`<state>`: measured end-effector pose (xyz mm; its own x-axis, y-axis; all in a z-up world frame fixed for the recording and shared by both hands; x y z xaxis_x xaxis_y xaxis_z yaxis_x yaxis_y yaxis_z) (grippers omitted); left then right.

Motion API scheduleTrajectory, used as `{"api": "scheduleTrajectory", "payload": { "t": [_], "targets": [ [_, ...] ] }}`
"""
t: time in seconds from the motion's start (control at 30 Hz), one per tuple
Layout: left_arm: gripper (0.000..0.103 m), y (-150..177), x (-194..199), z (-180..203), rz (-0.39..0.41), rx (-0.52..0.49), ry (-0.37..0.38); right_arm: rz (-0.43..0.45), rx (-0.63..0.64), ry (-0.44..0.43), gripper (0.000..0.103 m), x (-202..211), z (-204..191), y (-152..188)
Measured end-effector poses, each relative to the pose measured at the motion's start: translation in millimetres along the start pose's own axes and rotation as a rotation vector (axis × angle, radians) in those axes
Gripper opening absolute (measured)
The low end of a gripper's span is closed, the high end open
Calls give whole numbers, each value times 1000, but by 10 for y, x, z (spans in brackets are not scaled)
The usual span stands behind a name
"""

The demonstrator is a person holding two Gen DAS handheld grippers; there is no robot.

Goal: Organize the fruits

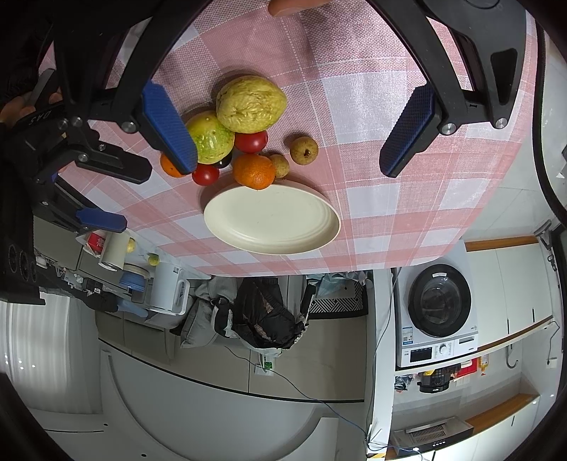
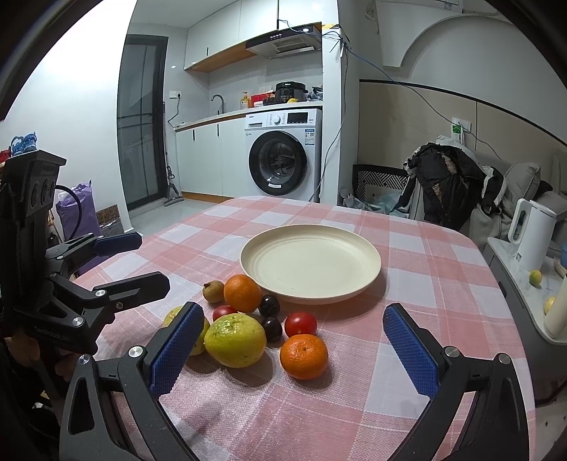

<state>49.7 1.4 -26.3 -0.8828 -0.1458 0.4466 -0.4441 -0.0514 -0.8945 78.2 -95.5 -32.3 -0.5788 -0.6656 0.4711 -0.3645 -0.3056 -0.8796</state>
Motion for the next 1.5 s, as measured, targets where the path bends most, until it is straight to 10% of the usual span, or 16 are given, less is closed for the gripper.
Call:
{"api": "scheduleTrajectory", "payload": {
  "t": [0.87, 1.5],
  "targets": [
    [103, -3, 12, 3, 1, -1, 4, -8, -33, 15, 103, 1, 56, -9],
    [103, 15, -36, 6, -62, -5, 33, -194, -82, 84, 103, -268, 302, 79]
  ]
}}
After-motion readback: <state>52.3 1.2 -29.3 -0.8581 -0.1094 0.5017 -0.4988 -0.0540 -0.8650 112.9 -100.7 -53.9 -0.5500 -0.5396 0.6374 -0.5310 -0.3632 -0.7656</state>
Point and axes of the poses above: each gripper's, at about its wrist camera, not at the fingertips, and x roughly against the way its jaws point, z to its right, y to its underside, the point moved 5 cm from there along -x, roughly the way its jaws point, and after that the axes turned 9 degrees about -y, right-handed, at the moved point
